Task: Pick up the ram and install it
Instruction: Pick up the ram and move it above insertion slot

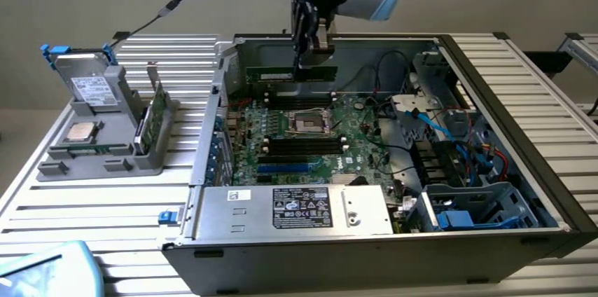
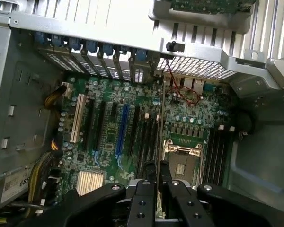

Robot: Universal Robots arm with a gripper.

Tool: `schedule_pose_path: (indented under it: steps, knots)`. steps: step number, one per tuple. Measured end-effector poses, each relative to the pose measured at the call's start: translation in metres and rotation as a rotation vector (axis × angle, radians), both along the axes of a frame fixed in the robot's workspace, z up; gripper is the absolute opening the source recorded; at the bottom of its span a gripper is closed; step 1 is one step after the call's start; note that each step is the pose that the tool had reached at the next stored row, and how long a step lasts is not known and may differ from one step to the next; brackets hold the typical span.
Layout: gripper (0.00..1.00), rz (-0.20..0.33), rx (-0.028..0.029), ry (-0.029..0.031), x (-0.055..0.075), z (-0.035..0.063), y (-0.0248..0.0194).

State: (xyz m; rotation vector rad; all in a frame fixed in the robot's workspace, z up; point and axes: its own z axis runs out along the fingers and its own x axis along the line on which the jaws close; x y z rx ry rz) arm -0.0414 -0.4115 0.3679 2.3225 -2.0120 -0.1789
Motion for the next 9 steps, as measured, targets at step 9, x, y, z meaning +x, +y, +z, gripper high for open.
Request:
schedule_pose_path:
  steps: [9]
  knots:
    - [0.14, -0.075, 0.0001, 0.0000, 0.006, -0.0165, 0.0000]
